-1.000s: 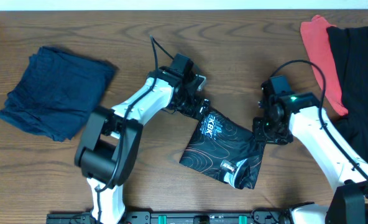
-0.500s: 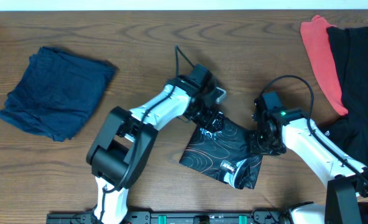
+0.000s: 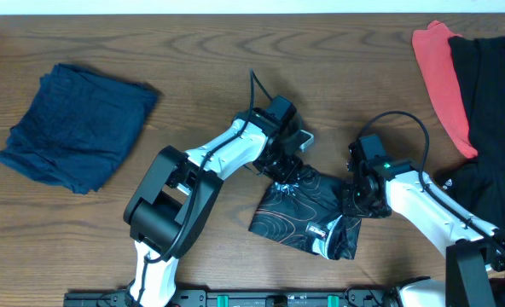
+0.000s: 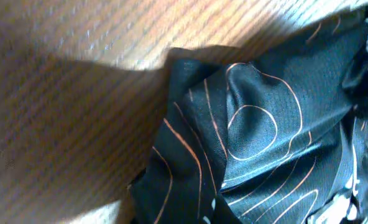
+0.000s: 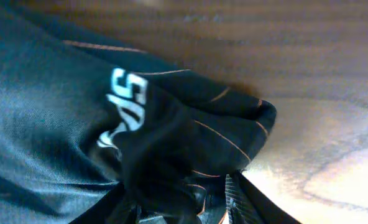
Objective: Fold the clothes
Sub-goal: 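Carry the folded jersey left with the left gripper onto the navy garment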
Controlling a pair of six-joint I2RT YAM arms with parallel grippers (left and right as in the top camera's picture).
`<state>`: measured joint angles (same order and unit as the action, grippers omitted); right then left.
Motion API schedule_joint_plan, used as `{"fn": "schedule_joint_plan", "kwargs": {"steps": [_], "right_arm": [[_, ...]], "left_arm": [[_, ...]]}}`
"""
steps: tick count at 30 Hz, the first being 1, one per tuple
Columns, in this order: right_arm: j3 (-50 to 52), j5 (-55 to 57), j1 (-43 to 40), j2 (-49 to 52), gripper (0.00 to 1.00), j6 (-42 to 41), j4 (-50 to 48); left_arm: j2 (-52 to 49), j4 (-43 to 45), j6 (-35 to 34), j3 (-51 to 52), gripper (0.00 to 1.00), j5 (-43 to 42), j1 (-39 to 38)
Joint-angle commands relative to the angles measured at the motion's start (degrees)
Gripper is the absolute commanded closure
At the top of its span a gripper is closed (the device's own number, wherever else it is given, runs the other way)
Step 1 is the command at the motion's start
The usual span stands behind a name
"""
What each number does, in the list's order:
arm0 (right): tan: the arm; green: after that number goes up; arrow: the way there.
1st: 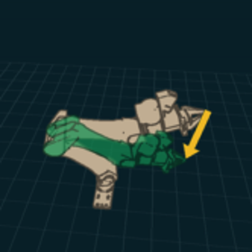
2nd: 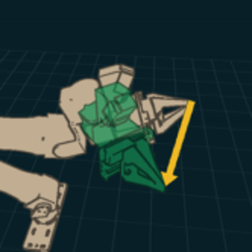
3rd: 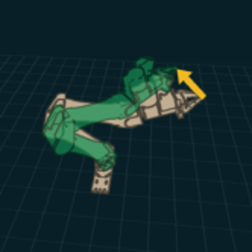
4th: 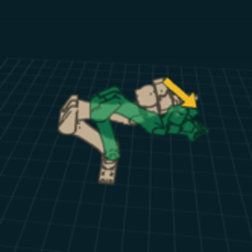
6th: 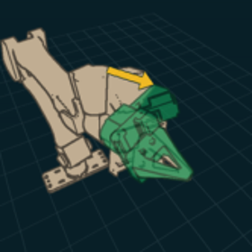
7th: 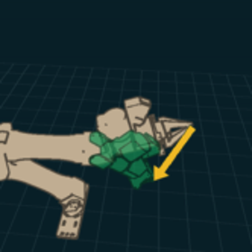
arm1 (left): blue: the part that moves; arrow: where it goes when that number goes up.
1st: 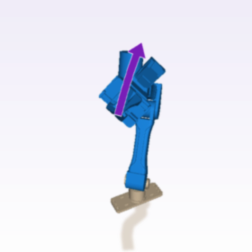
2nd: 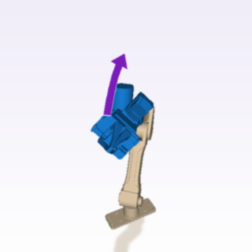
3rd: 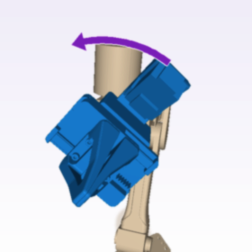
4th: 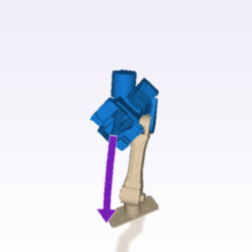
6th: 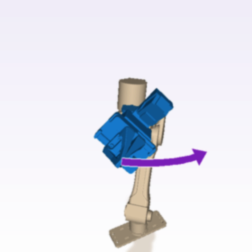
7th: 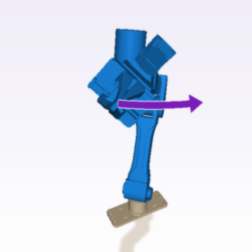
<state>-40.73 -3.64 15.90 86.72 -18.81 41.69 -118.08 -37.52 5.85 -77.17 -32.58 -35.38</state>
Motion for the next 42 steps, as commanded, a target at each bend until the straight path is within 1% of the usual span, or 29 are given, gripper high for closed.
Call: {"fn": "schedule_joint_plan", "kwargs": {"steps": [1,5,8,11,17,20,25,35,40,42], "right_arm": [[0.2,3.6,-0.9,0.4,0.55,-1.1,-0.9],[-5.2,3.6,-1.7,-1.7,0.5,-1.1,3.3],[-9.8,3.6,-2.3,-4.3,0.44,-0.8,6.4],[-13.2,3.6,-2.9,-6.8,0.38,0.3,8.9],[-14.6,4.1,-3.5,-10.0,0.37,1.8,11.1],[-14.6,4.6,-3.5,-10.0,0.37,1.7,11.9],[-14.6,5.4,-3.5,-10.0,0.38,1.7,12.1],[-14.6,6.9,-3.6,-10.0,0.39,1.7,12.1],[-14.6,7.7,-3.7,-10.0,0.39,1.7,12.0],[-14.6,8.2,-3.7,-10.0,0.39,1.7,12.1]], "left_arm": [[0.7,-1.9,-1.1,0.4,0.94,5.4,1.0],[3.3,-4.5,-4.6,0.4,0.94,18.2,3.2],[5.8,-6.0,-4.7,0.4,0.94,24.6,5.7],[8.7,-6.2,-6.5,0.4,0.94,31.3,9.4],[14.2,-5.5,-6.5,0.4,0.94,45.0,16.7],[16.0,-3.9,-6.5,0.4,0.94,49.4,20.4],[18.5,0.5,-5.5,0.2,0.94,51.6,27.2],[19.0,11.6,0.2,-2.4,0.94,52.3,41.7],[19.0,15.4,0.3,-2.4,0.94,52.1,47.4],[19.0,16.1,0.1,-2.4,0.94,50.8,48.9]]}}
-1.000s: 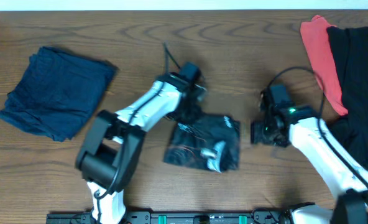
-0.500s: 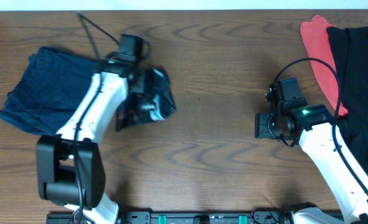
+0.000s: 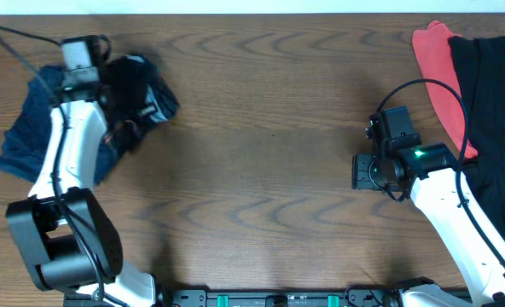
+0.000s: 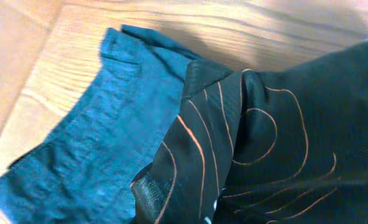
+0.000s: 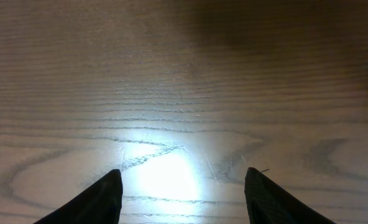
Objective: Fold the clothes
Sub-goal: 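Carry the folded jersey left with the left gripper onto the navy garment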
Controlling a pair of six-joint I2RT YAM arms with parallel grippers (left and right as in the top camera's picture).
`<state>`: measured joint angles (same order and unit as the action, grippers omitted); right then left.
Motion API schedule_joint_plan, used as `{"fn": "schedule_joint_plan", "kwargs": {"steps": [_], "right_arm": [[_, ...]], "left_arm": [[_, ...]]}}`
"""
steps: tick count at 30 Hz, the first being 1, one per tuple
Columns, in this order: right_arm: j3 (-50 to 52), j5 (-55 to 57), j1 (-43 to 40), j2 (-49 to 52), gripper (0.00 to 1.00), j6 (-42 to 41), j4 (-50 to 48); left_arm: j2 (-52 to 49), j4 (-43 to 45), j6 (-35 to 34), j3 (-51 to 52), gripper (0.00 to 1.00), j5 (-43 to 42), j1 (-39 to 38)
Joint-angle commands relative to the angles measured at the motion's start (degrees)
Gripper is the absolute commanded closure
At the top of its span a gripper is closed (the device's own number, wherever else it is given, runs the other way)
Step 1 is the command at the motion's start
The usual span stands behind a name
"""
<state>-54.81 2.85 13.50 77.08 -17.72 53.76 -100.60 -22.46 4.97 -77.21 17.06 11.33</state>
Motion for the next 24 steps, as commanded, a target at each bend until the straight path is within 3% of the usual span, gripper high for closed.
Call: {"fn": "schedule_joint_plan", "kwargs": {"steps": [1,12,24], "right_arm": [[-0.5,1.7,-1.2,-0.3,0.39,0.6,0.0],[-0.5,1.7,-1.2,-0.3,0.39,0.6,-0.1],[-0.5,1.9,-3.4,-0.3,0.39,0.7,0.5]], "left_arm": [[1.5,1.2,0.8,-2.3,0.94,0.0,3.0],[1.5,3.7,-4.3,-2.3,0.94,0.0,10.9],[1.5,3.9,-16.7,-2.3,0.94,-0.1,20.2]]}}
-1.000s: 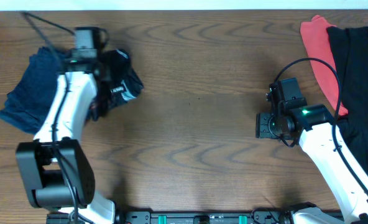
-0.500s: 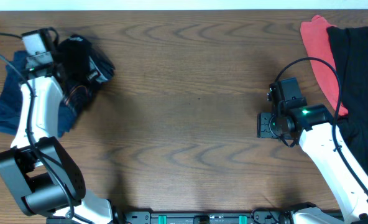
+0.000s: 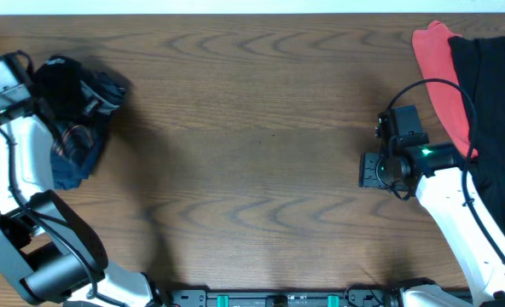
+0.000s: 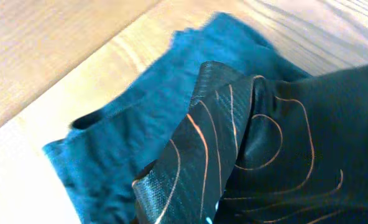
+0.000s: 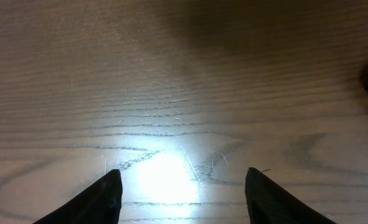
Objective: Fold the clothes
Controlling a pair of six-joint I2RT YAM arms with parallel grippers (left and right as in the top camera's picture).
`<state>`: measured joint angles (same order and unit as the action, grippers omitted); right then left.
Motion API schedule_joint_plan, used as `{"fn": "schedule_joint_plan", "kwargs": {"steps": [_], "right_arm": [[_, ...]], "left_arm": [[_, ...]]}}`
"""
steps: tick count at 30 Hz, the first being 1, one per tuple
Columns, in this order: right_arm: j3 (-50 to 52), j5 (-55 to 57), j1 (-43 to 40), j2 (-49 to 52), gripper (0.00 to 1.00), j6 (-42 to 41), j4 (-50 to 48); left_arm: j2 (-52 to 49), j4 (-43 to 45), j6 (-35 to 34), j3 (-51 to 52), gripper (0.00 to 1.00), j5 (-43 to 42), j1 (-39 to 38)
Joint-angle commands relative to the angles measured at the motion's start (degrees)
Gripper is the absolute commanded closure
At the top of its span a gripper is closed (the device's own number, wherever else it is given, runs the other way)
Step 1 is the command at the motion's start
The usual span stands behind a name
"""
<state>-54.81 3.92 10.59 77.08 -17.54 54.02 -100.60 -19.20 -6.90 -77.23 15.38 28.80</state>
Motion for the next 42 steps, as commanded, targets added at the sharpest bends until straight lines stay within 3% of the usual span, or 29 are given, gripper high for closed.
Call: {"fn": "schedule_joint_plan", "kwargs": {"steps": [1,3,4,6,10,14,19,20,23,28,31,35,42], "right_arm": [[-0.5,0.8,-0.5,-0.3,0.39,0.5,0.3],[-0.5,0.8,-0.5,-0.3,0.39,0.5,0.4],[-0.5,0.8,-0.5,-0.3,0.39,0.5,0.5],[-0.5,0.8,-0.5,-0.3,0.39,0.5,0.5],[-0.5,0.8,-0.5,-0.3,0.37,0.5,0.4],[-0.5,0.8,-0.5,-0.3,0.24,0.5,-0.9],[-0.5,0.4,-0.5,-0.3,0.08,0.5,-8.1],[-0.5,0.0,-0.5,-0.3,0.01,0.4,-10.4],[-0.5,-4.6,-0.5,-0.2,0.01,0.4,-19.1],[-0.6,-6.4,-0.7,-0.6,0.01,4.2,-30.3],[-1.2,-4.8,-2.1,-2.7,0.01,5.5,-28.2],[-2.0,-5.2,-4.2,-9.7,0.01,7.6,-18.1],[1.9,-0.2,-3.8,-31.9,0.01,3.4,-9.1]], "left_arm": [[1.4,0.7,-4.9,-2.3,0.94,1.6,3.4],[1.4,0.7,-4.8,-2.2,0.87,1.6,4.5],[1.4,0.6,-4.8,-2.2,0.64,1.6,5.0],[1.4,0.5,-4.9,-2.2,0.02,1.6,5.7],[1.9,0.2,-4.9,-2.2,0.02,0.1,5.9],[4.2,-0.2,-4.9,-2.2,0.02,-3.5,5.6],[9.0,-0.8,-4.8,-2.2,0.02,-20.0,2.1],[9.8,-1.1,-4.8,-2.2,0.02,-24.0,0.6],[11.5,-3.5,-4.7,-2.2,0.02,-30.2,-6.1],[11.8,-15.5,1.5,-2.2,0.02,-30.1,-20.1],[12.4,-27.2,2.1,-2.2,0.02,-28.6,-24.9],[16.8,-36.2,2.2,-1.9,0.02,-28.7,-25.8],[43.4,-35.9,6.1,7.1,0.02,-27.7,-27.2]]}}
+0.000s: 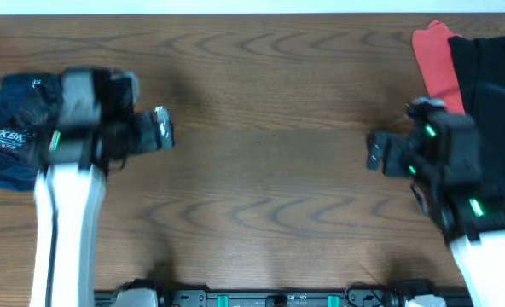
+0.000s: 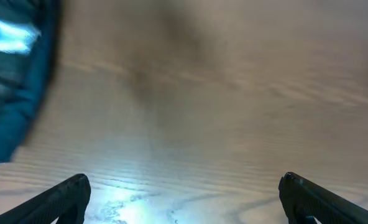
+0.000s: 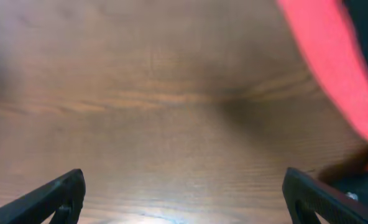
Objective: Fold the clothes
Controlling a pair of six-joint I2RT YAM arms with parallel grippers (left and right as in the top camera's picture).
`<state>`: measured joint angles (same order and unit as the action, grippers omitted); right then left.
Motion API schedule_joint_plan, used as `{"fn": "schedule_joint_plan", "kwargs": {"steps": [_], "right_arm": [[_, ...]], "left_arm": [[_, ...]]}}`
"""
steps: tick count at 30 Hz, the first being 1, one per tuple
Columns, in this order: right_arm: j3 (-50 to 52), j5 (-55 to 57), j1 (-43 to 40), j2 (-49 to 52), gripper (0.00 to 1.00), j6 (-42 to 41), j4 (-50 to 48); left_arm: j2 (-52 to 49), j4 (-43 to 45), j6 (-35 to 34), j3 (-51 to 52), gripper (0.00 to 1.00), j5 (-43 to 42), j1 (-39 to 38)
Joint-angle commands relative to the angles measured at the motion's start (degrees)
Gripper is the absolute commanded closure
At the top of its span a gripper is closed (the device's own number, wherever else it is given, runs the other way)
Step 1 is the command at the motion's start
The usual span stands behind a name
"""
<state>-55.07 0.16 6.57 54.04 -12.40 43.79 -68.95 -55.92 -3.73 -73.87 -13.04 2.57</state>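
Note:
The folded black garment with thin orange lines (image 1: pixel 18 119) lies on the folded blue garment at the table's far left. My left gripper (image 1: pixel 160 132) hangs open to the right of that pile over bare wood. In the left wrist view, the left gripper (image 2: pixel 185 180) has nothing between its fingers, and the blue garment (image 2: pixel 10 93) shows at the left edge. My right gripper (image 1: pixel 376 152) is open over bare wood on the right. In the right wrist view, the right gripper (image 3: pixel 184 174) is empty too.
A red garment (image 1: pixel 438 51) and a black garment (image 1: pixel 491 85) lie unfolded at the back right; the red garment (image 3: pixel 333 81) also shows in the right wrist view. The right arm stands just left of them. Brown wooden table (image 1: pixel 261 196) spans the view.
The left gripper held the patterned garment over the blue one; now it is open to the right of the pile, and the garment lies there. The right gripper now faces the red garment, jaws wider.
Both grippers were at the folded patterned garment in the table's middle. Then the left gripper held it over the blue garment at the far left while the right stood open on the right. Now the patterned garment rests on the blue one, let go.

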Motion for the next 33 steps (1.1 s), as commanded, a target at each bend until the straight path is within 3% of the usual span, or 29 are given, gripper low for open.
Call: {"fn": "schedule_joint_plan", "kwargs": {"steps": [1,6,15,20,33], "right_arm": [[3.8,4.9,0.9,-13.1,0.01,-2.1,1.0],[11.2,6.7,2.0,-30.4,0.01,-3.4,-2.1],[11.8,6.7,2.0,-41.5,0.01,-3.4,13.4],[11.8,6.7,2.0,-41.4,0.01,-3.5,23.1],[11.8,6.8,2.0,-41.4,0.01,-3.8,22.8]], "left_arm": [[16.7,2.1,2.9,6.1,0.02,0.8,-1.4],[37.3,9.3,2.8,12.5,0.02,0.6,-1.7],[59.5,8.6,2.8,12.5,0.02,0.6,-1.7],[64.0,8.4,2.8,12.5,0.02,0.6,-1.7],[64.4,8.4,2.8,12.5,0.02,0.6,-1.7]]}}
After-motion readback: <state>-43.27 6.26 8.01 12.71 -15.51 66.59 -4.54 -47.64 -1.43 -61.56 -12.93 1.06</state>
